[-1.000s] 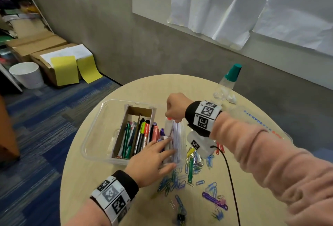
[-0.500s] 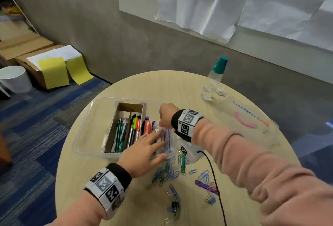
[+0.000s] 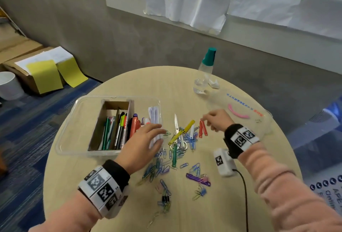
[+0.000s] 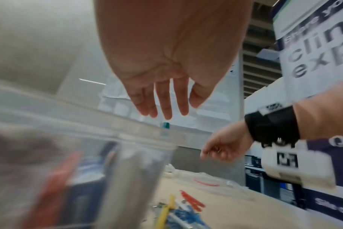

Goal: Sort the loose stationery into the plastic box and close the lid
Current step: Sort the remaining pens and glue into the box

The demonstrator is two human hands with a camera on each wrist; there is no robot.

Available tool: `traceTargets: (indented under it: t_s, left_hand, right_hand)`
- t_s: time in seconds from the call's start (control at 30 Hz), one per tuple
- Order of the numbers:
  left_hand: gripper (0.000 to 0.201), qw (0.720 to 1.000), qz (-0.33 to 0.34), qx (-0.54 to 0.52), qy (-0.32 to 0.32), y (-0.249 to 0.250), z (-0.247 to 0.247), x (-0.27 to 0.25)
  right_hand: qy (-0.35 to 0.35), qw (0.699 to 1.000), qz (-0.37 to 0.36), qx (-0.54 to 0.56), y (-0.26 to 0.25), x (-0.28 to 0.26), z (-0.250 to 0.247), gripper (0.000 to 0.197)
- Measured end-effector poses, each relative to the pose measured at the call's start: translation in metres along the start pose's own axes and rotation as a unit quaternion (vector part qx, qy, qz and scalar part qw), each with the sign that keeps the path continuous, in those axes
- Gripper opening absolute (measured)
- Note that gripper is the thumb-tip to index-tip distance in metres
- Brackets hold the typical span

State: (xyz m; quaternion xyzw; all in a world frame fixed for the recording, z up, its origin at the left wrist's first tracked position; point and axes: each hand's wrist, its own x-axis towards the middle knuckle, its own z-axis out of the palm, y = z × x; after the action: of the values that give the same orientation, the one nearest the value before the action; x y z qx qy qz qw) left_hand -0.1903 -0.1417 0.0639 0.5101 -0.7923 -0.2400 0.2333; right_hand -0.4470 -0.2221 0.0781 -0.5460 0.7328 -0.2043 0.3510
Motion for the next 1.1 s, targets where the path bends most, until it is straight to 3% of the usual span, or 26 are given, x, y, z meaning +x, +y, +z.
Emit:
traceTargets:
  t_s: [0.17, 0.3, 0.4, 0.57, 0.8, 0.9, 1.1]
  left_hand:
    - [0.029, 1.0, 0.014, 0.008, -0.02, 0.056, 0.055, 0.036]
    - [0.032, 0.984, -0.159, 0.042, -0.065, 0.062, 0.099, 0.098]
    - [0.032, 0.95, -0.305, 0.055, -0.03, 0.039, 0.116, 0.139]
    - [0.034, 0.903, -0.426, 0.058, -0.015, -0.002, 0.134, 0.17]
    - [0.025, 0.909, -0.404, 0.082, -0.063, -0.007, 0.138, 0.184]
    - [0.021, 0.914, -0.391, 0.076, -0.068, 0.007, 0.131, 0.186]
    - [0.022, 0.945, -0.31, 0.058, -0.086, 0.043, 0.1, 0.183]
  right_hand:
    - [-0.028, 0.996, 0.08, -0.035, 0.091, -0.005, 0.011, 0.012]
    - [-0.029, 0.995, 0.088, -0.024, 0.127, -0.006, 0.022, 0.015]
    - [-0.03, 0.995, 0.095, 0.001, 0.139, -0.003, 0.024, 0.002]
    - [-0.069, 0.994, 0.081, 0.005, 0.143, 0.006, 0.025, 0.003]
    - [-0.105, 0.992, 0.055, -0.049, 0.145, 0.011, 0.03, 0.014]
    - [-0.114, 0.991, 0.051, -0.049, 0.144, 0.01, 0.028, 0.007]
    - [-0.145, 0.987, 0.07, -0.003, 0.138, 0.008, 0.016, 0.014]
